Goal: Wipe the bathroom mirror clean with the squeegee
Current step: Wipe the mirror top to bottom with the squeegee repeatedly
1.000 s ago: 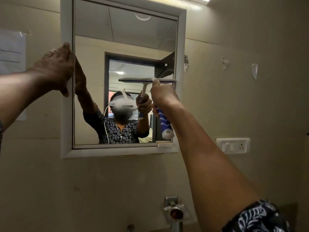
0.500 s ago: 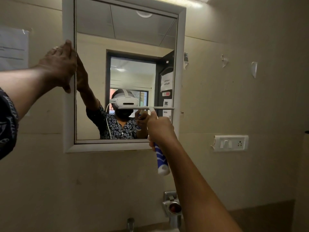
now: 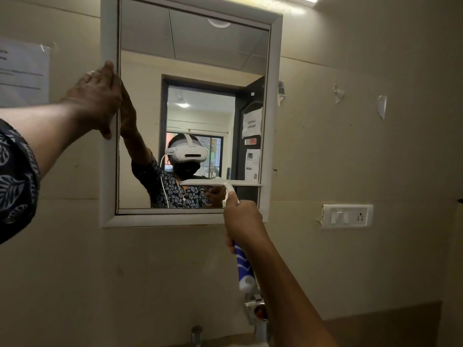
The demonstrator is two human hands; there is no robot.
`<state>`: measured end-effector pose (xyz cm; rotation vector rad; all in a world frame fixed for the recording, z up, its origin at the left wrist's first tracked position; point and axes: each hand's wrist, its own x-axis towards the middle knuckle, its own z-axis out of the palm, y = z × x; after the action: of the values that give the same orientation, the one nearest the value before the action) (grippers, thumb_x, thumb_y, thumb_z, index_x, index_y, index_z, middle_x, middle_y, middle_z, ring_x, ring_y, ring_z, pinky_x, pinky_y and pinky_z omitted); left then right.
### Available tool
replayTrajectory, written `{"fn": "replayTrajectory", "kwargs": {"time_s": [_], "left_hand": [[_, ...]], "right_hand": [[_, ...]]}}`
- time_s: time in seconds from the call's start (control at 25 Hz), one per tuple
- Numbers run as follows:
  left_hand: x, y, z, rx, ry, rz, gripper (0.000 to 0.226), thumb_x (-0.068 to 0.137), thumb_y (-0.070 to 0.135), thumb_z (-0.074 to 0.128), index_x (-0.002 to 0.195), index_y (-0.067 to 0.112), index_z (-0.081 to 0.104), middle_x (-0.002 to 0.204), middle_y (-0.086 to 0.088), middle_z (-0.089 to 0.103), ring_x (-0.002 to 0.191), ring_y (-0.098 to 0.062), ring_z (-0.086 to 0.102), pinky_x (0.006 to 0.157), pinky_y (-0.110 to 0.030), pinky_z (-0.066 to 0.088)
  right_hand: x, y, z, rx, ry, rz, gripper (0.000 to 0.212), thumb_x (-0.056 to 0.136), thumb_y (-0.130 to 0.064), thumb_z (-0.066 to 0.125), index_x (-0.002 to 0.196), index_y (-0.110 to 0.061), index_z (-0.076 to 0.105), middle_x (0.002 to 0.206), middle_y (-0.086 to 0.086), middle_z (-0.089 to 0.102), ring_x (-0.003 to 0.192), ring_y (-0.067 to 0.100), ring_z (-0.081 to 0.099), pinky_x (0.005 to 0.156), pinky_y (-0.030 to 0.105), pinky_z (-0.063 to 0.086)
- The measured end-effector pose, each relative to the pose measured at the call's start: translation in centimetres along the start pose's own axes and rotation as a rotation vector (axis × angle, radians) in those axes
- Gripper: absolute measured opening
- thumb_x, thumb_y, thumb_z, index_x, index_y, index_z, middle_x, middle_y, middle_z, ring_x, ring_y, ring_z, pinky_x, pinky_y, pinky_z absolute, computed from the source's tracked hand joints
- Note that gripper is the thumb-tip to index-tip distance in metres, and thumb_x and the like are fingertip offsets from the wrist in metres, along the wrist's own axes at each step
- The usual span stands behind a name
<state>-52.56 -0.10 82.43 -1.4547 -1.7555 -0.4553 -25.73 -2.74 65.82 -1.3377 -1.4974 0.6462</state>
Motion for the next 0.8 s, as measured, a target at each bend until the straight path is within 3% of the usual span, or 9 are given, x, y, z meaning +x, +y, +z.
{"fn": "replayTrajectory", "kwargs": {"time_s": [0.2, 0.4, 0.64, 0.8], "left_hand": [[0.0, -0.1, 0.0, -0.001, -0.006, 0.001, 0.143, 0.043, 0.021, 0.092, 0.147, -0.002, -0.004, 0.155, -0.022, -0.009, 0.144, -0.036, 0.000, 0.117, -0.040, 0.007], [0.2, -0.3, 0.1, 0.002, -0.009, 0.005, 0.143, 0.045, 0.021, 0.091, 0.147, -0.001, -0.006, 0.155, -0.022, -0.011, 0.144, -0.035, -0.002, 0.117, -0.040, 0.006], [0.2, -0.4, 0.2, 0.019, 0.000, 0.004, 0.143, 0.046, 0.021, 0.091, 0.146, -0.002, -0.008, 0.155, -0.022, -0.010, 0.144, -0.035, -0.002, 0.117, -0.041, 0.007], [0.5, -0.4, 0.6, 0.045, -0.008, -0.005, 0.143, 0.047, 0.022, 0.091, 0.146, -0.002, -0.010, 0.155, -0.022, -0.012, 0.145, -0.034, -0.003, 0.118, -0.041, 0.007]], "right_hand": [[-0.7, 1.4, 0.7, -0.014, -0.015, 0.027, 0.040, 0.098, -0.046, 0.026, 0.097, -0.012, 0.048, 0.065, 0.003, 0.053, 0.038, 0.008, 0.048, 0.033, 0.015, 0.036], [-1.0, 2.6, 1.2, -0.007, 0.004, 0.048, 0.038, 0.098, -0.046, 0.027, 0.079, -0.019, 0.046, 0.063, 0.001, 0.054, 0.040, 0.008, 0.049, 0.040, 0.022, 0.043], [-1.4, 3.0, 1.4, -0.019, -0.017, 0.107, 0.044, 0.098, -0.046, 0.027, 0.101, -0.010, 0.052, 0.065, 0.001, 0.054, 0.038, 0.007, 0.048, 0.037, 0.019, 0.039], [-1.2, 0.0, -0.2, 0.033, -0.008, 0.006, 0.045, 0.098, -0.046, 0.026, 0.091, -0.010, 0.053, 0.061, 0.002, 0.053, 0.039, 0.007, 0.047, 0.039, 0.021, 0.040]]}}
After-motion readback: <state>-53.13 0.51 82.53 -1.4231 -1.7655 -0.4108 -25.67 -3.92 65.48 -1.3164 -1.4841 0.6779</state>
